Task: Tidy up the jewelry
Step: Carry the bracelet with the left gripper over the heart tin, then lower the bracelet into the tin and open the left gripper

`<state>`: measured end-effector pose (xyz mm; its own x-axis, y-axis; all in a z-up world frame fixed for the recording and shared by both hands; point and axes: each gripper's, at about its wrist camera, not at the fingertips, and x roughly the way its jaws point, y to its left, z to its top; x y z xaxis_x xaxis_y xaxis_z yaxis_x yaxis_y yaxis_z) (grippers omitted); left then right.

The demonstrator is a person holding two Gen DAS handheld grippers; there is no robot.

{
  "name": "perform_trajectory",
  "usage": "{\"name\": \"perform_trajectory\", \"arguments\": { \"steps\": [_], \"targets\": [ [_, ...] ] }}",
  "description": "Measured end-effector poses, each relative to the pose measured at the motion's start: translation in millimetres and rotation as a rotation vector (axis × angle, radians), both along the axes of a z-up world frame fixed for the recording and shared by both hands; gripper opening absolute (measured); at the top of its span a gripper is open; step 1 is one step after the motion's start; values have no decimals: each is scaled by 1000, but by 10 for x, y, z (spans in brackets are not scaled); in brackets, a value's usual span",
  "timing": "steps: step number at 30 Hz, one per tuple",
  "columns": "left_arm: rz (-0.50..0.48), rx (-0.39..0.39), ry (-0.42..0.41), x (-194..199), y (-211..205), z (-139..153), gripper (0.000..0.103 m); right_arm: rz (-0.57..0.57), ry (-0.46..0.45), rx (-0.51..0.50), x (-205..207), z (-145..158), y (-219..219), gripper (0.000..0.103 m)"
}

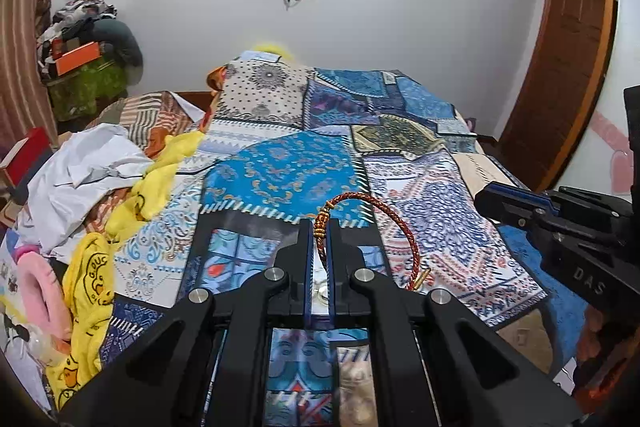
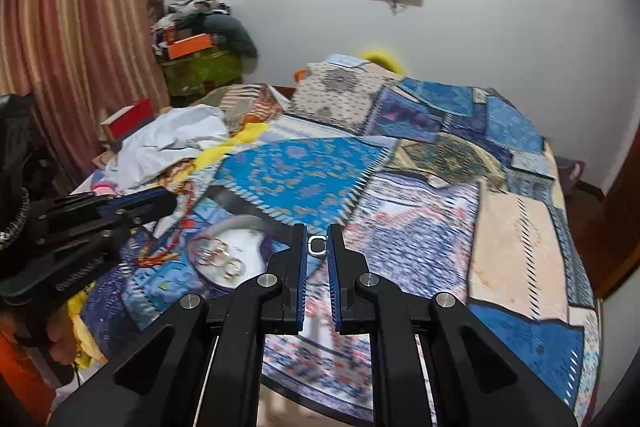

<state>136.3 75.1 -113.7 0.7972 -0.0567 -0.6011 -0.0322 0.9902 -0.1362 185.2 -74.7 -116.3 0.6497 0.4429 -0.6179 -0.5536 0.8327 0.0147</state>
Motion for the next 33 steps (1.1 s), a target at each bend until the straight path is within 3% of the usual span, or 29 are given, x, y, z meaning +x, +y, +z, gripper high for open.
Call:
{"name": "perform_trajectory", "arguments": {
  "steps": [12,19,26,33],
  "targets": [
    [51,14,74,155,263,-308,4,96,52,40,99,-136,413,8],
    [34,-11,123,294,283,-567,4,121,96,26,185,-276,581,9],
    [1,0,146,416,254,-692,4,137,196,15,299,-540,680,9],
    [-8,-10,159,510,251,-777,4,140,235,9,341,-649,728,9]
  ]
}}
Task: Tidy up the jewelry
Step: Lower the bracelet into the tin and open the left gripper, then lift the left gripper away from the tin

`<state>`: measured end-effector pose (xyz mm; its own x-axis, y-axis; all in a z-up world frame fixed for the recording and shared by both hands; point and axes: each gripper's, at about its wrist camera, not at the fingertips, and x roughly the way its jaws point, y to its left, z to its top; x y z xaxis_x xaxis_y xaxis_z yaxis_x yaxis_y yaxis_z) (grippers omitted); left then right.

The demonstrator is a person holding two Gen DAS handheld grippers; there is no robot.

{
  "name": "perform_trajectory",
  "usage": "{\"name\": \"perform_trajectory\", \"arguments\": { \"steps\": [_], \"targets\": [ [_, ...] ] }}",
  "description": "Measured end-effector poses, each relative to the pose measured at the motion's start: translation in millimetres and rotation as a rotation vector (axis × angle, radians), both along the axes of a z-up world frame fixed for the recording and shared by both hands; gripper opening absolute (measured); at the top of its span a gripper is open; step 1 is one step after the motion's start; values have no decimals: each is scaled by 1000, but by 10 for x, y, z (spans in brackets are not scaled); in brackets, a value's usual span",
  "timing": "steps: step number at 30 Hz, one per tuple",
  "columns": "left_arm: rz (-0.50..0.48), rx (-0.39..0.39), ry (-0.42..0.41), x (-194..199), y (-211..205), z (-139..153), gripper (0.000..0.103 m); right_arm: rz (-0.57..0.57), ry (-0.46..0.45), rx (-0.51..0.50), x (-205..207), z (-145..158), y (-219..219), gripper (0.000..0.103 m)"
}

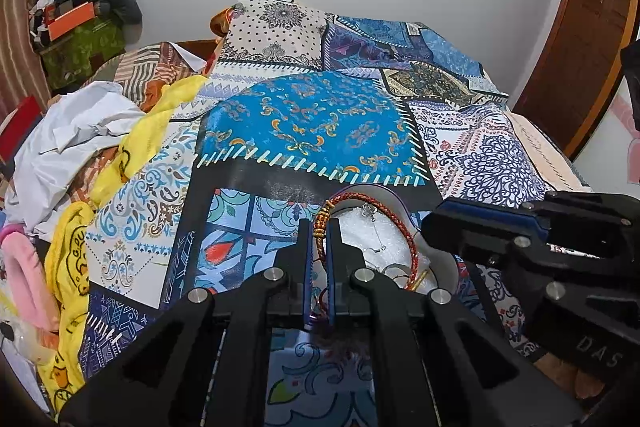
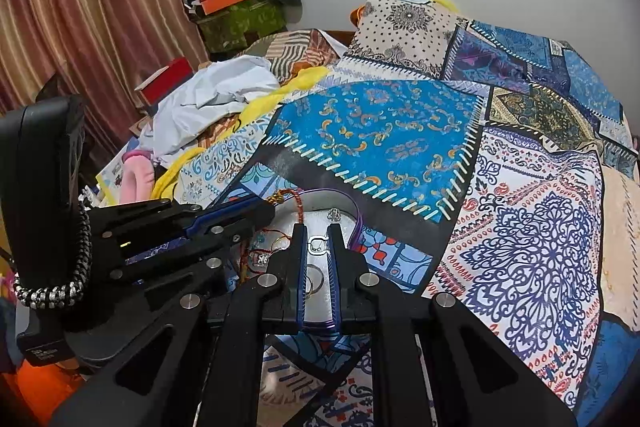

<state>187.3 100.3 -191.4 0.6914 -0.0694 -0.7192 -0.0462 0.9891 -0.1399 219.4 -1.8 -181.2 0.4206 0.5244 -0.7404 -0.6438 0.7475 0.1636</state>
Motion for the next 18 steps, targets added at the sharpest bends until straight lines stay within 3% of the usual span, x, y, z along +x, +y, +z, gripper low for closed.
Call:
{"name": "perform_trajectory", "arguments": {
  "steps": [12,15,18],
  "targets": [
    [-7,7,-33,-104,-6,189,4,25,25,-34,8,-86,81,9],
    [-1,11,-43,-151,-3,265,6,26,28,-49,-12,-93,91,12],
    [9,13,-54,-195,4,338,7,20,-5,-60,-64,-48,86,22]
  ]
}}
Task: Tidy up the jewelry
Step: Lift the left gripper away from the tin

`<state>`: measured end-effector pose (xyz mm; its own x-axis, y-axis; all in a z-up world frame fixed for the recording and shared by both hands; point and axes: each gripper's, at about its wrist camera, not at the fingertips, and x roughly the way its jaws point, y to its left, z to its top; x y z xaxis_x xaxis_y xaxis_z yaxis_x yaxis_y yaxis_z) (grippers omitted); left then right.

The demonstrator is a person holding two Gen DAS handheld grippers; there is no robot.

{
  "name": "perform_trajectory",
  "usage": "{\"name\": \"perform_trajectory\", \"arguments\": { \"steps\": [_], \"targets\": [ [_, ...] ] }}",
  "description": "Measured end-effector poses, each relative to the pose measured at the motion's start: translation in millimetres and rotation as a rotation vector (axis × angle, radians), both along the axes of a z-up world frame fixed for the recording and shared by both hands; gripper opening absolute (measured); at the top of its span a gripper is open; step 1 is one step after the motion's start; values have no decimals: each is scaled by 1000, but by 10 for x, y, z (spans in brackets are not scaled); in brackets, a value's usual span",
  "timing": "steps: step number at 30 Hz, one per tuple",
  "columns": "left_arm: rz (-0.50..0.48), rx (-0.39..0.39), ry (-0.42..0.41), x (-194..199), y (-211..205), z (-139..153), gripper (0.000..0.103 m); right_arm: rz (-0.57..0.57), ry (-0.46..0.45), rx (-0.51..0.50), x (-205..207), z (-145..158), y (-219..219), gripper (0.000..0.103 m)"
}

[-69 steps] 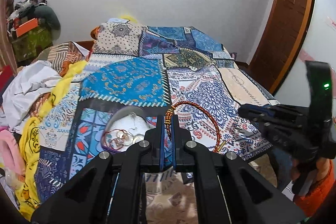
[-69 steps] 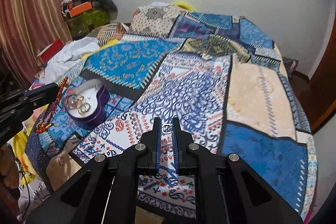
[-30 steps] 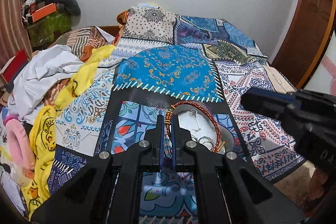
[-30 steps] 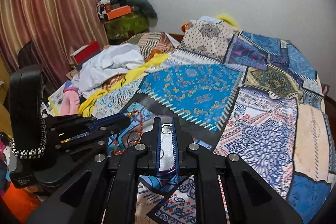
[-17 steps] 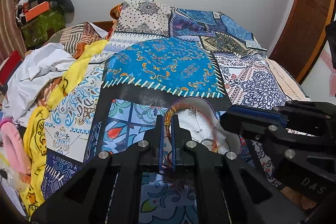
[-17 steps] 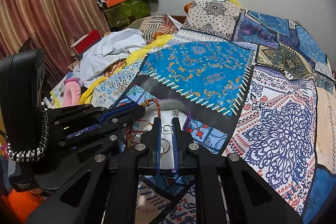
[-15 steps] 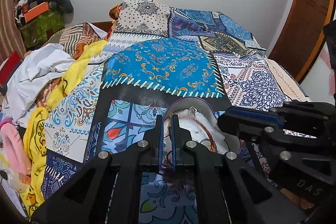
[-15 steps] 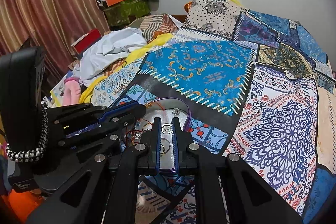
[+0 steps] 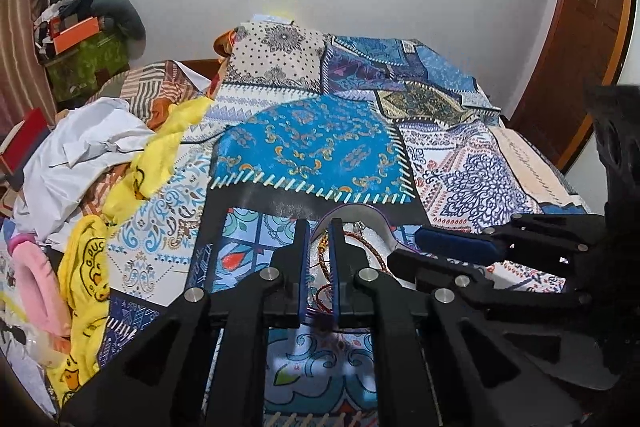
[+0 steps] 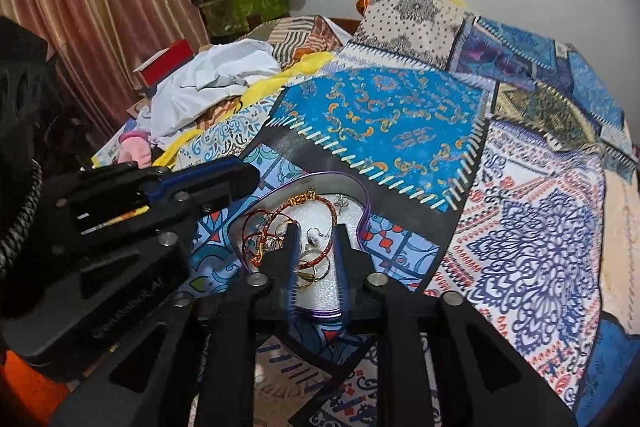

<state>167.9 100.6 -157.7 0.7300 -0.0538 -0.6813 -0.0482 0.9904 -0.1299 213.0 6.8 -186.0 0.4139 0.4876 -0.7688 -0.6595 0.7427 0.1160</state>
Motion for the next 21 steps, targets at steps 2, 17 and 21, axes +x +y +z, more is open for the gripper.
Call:
{"name": "perform_trajectory", "arguments": {
  "steps": [2,17,21],
  "targets": [
    [8,-1,-12,-52,7,75,8,-4,-26,5,-53,64,-26,28],
    [49,21,-260,-796,-65,1084,17,-104,-261,149,-537,1040,-506,29],
    [61,51,-379,-1128,-168,1420,31,-132,-370,223,-817,1391,-681,29]
  ]
}}
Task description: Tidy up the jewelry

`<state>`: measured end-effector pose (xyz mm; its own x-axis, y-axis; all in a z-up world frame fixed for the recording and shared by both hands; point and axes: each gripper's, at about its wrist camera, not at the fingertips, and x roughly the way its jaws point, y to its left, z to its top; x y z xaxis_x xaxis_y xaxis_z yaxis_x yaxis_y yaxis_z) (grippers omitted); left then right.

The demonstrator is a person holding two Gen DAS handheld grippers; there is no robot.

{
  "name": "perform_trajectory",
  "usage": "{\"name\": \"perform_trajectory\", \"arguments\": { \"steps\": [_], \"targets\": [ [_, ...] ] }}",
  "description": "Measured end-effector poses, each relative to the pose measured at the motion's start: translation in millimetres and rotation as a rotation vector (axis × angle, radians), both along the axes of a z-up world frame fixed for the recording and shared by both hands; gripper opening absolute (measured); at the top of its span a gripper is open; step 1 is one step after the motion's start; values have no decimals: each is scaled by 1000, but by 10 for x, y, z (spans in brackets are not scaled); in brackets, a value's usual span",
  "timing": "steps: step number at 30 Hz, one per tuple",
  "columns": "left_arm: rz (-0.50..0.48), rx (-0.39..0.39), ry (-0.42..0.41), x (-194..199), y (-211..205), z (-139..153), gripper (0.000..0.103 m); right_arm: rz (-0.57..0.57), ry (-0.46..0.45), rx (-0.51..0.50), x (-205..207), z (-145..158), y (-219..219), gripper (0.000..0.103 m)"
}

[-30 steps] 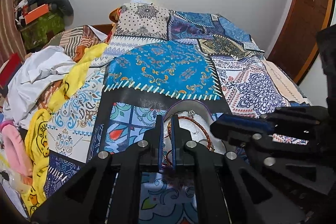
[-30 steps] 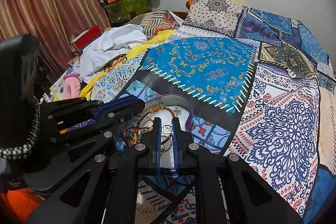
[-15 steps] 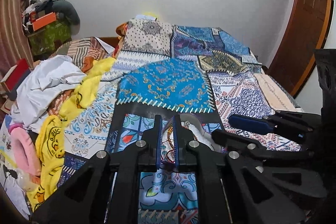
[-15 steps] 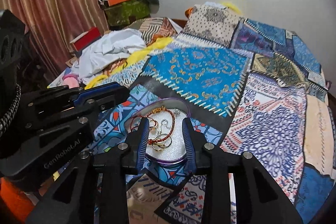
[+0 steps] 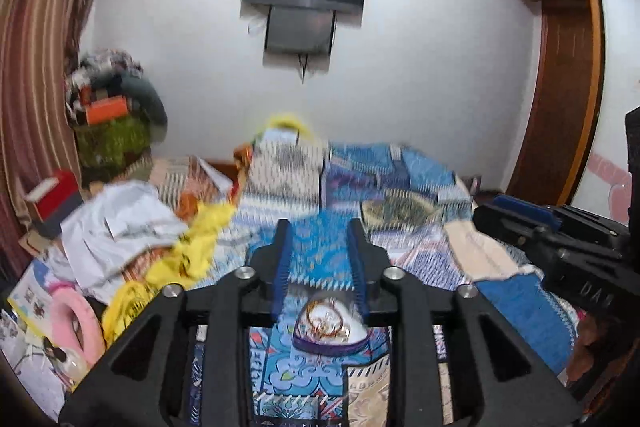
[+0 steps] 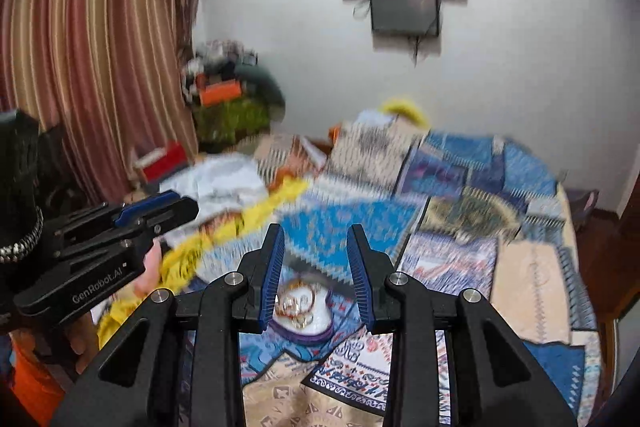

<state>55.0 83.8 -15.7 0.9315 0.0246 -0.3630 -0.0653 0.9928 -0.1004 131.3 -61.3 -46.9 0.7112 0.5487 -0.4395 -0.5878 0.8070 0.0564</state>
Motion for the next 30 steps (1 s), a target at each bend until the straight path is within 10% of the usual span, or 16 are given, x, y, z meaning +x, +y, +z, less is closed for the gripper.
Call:
{"name": "perform_trajectory", "arguments": {
  "steps": [6,13,18,30],
  "targets": [
    [28,55,-146,-439,-177,332,53,-46,-150,98,-456,385,-229,33],
    [74,55,-201,-699,-193,414,89,-113,-263,149,-803,540,-327,85],
    [87,38,-202,-772,-146,408,93,-150,-287,168,-825,536,-337,102],
    [83,49,-199,-798,-197,393,93,-155,-270,172,-847,499,-353,102]
  ]
}}
